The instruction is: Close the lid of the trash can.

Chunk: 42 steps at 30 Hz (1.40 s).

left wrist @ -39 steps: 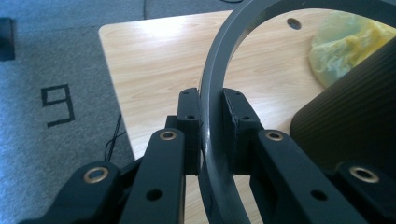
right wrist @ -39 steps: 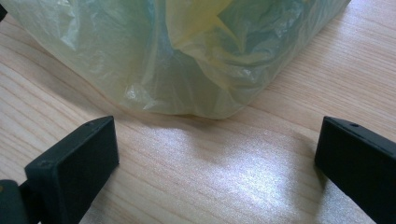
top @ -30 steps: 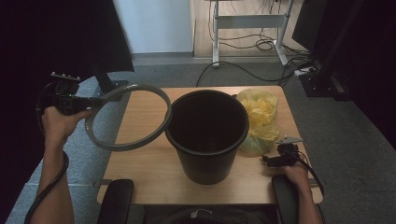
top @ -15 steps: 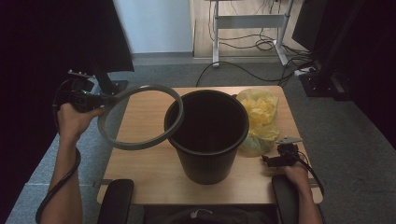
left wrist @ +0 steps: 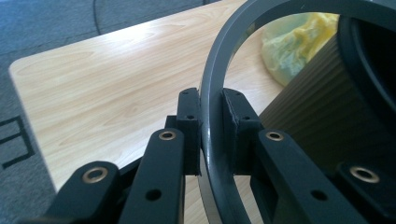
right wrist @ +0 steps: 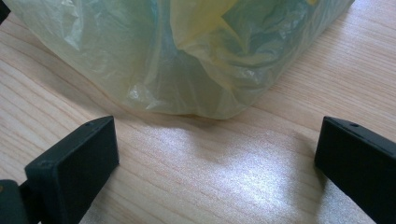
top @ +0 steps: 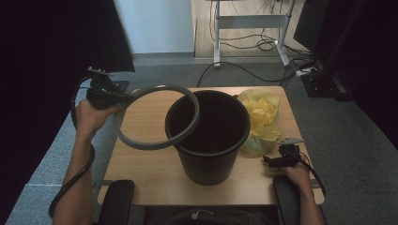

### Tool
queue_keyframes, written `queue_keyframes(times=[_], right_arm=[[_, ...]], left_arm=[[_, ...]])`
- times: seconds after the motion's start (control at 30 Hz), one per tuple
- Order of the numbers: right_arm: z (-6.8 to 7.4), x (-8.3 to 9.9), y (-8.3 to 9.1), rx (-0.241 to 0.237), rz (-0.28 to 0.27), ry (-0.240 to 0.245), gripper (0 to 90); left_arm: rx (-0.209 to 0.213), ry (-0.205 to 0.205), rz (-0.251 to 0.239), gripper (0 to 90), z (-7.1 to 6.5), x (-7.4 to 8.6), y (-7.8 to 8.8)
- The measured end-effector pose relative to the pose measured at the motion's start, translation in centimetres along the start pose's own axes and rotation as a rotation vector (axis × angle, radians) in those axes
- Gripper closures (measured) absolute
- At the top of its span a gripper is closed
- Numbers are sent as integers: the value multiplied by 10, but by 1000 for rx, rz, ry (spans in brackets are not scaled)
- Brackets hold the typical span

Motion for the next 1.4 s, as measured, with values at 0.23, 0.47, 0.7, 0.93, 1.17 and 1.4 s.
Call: queue_keyframes(times=[0.23, 0.47, 0.7, 0.93, 1.17, 1.4], right_arm=[[0, 0, 0, -2, 0, 1, 0], [0, 0, 0, -6, 0, 4, 0], [0, 0, 0, -6, 0, 4, 0], [0, 0, 0, -6, 1, 4, 0], [1, 0, 0, -6, 0, 4, 0], [0, 0, 0, -6, 1, 4, 0]], left_arm=[[33, -35, 10, 780, -17, -10, -15], [79, -57, 11, 779, -32, -17, -33], [118, -67, 11, 778, -44, -21, -44], [143, -88, 18, 778, -58, -27, -57], [167, -107, 20, 777, -75, -35, -71], [183, -131, 21, 776, -93, -44, -85]])
Point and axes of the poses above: each handheld gripper's, and its own axes: y roughly backward along the jaws, x roughly out of its underside, z roughly to its left, the point moved 1 cm from there along -y, roughly forward along the jaws, and after that the axes turned 10 degrees about -z, right-handed, at the moved point
